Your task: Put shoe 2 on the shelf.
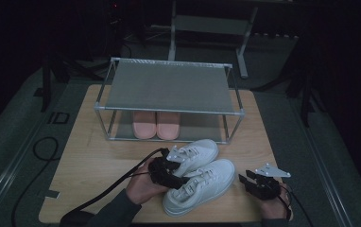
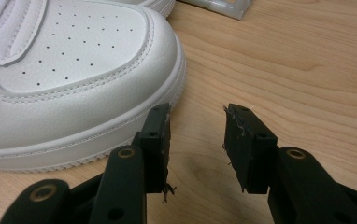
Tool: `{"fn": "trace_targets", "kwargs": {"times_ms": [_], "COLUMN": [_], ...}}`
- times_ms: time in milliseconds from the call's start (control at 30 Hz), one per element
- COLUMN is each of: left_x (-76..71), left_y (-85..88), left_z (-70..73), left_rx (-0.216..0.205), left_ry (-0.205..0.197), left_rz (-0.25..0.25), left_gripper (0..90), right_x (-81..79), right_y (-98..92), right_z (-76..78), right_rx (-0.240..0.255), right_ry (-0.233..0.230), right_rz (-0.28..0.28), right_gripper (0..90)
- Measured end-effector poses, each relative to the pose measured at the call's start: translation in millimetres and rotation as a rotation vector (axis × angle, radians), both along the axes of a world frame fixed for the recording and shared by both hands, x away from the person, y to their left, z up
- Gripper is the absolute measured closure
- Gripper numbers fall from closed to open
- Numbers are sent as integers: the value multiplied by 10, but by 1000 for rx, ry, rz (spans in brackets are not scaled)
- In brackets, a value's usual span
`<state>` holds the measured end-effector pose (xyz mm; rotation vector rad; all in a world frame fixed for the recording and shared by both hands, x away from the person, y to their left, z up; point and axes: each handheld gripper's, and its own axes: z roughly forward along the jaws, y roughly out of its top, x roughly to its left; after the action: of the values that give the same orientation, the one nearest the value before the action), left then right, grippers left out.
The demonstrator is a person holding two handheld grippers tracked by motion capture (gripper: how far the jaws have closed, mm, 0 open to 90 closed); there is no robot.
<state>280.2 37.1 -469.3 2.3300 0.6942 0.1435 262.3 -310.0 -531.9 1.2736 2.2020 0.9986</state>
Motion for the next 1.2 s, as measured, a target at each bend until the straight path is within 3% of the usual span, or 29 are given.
{"fn": "trace_targets", "kwargs": {"times_ms": [267,433,867,1200], "left_x": [9,32,51,59], "left_y": [-60,-110,-134,-134], "left_z": [-34,-98,-117,-89], "left_rx": [29,72,90,120], "left_ry": [1,1,25,4], "left_rz": [3,0,7,18], "left_gripper": [411,417,476,644], "right_x": [-9,-21,-116,-199], "right_y": [-3,-8,-76,-128], "right_z": [-4,-8,-26,-50], "right_rx": [-1,1,9,21], "right_ry": [2,3,9,18], "right_rz": [0,-2,-22,-38], "right_gripper": [604,604,601,599]}}
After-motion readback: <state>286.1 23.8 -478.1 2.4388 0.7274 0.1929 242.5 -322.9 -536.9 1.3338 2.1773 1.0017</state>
